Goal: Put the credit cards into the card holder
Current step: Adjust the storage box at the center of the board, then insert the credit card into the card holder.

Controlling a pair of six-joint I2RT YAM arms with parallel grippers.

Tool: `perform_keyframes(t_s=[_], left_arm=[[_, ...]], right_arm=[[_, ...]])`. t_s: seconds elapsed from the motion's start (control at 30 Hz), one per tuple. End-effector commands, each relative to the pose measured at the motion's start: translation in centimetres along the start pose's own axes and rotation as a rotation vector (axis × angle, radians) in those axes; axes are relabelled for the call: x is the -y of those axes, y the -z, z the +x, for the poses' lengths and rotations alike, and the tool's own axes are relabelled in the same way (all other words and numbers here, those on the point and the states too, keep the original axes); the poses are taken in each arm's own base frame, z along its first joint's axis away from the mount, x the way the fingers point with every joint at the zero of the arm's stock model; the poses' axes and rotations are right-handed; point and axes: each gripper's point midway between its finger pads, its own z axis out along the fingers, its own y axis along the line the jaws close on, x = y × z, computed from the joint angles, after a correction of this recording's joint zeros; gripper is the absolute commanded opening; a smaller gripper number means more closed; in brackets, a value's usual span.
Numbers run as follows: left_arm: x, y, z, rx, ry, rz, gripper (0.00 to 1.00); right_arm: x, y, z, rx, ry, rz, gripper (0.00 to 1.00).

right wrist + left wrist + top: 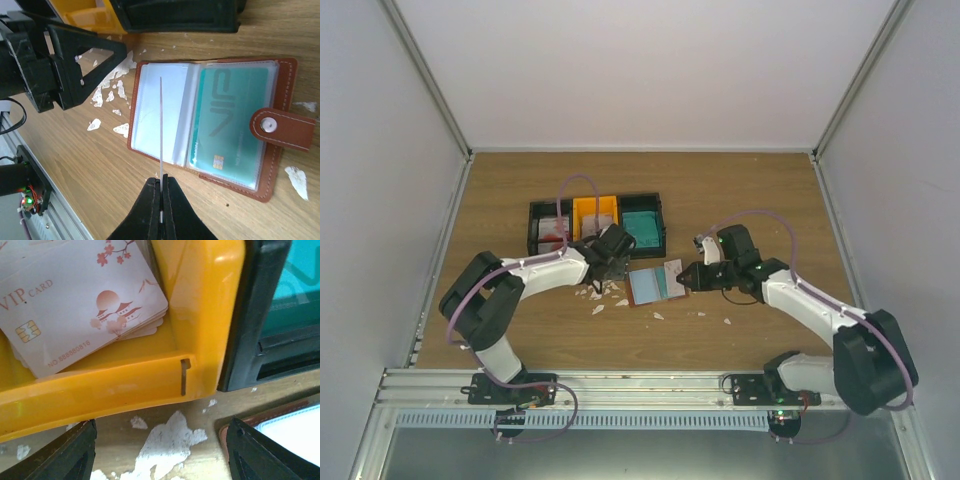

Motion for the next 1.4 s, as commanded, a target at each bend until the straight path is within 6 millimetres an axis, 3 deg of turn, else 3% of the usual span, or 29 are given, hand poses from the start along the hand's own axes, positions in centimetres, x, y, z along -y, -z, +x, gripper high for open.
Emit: perform_keyframes(t_s=[0.0, 0.07, 0.2, 0.37, 0.57, 0.7, 0.93, 1.17, 1.37], left_arm=[[1.6, 0.1, -3.6, 0.098, 0.027, 0.077, 0.73], [2.2, 0.5, -3.6, 0.094, 0.050, 0.121, 0.73], [3.9, 1.3, -1.5, 0.043, 0.115, 0.279, 0.71], [5.1, 2.1, 1.4, -0.018, 0.192, 0.419, 0.60], [4.8, 1.7, 3.1, -0.071, 0.217, 0.421, 0.45], [5.2, 1.5, 4.1, -0.107, 0.222, 0.442, 0.43], [4.7, 0.9, 4.8, -0.123, 0.223, 0.405, 0.37], [4.4, 0.3, 5.4, -0.129, 0.221, 0.386, 0.25], [4.8, -0.1, 5.7, -0.140, 0.197, 0.391, 0.22]], right_arm=[[-0.7, -1.3, -0.5, -0.011, 0.035, -0.088, 0.00], [-0.4, -2.3, -0.3, -0.043, 0.026, -0.105, 0.01], [0.3, -4.0, -0.2, -0.086, -0.003, -0.127, 0.01], [0.9, -5.6, -0.2, -0.126, -0.030, -0.144, 0.00], [2.0, -6.8, 0.6, -0.177, -0.088, -0.139, 0.01], [2.8, -7.4, 0.9, -0.206, -0.122, -0.125, 0.00], [4.0, -7.3, 0.8, -0.208, -0.206, -0.101, 0.00], [3.5, -7.0, 0.1, -0.181, -0.257, -0.149, 0.00], [3.0, -7.8, 0.5, -0.231, -0.262, -0.220, 0.01]])
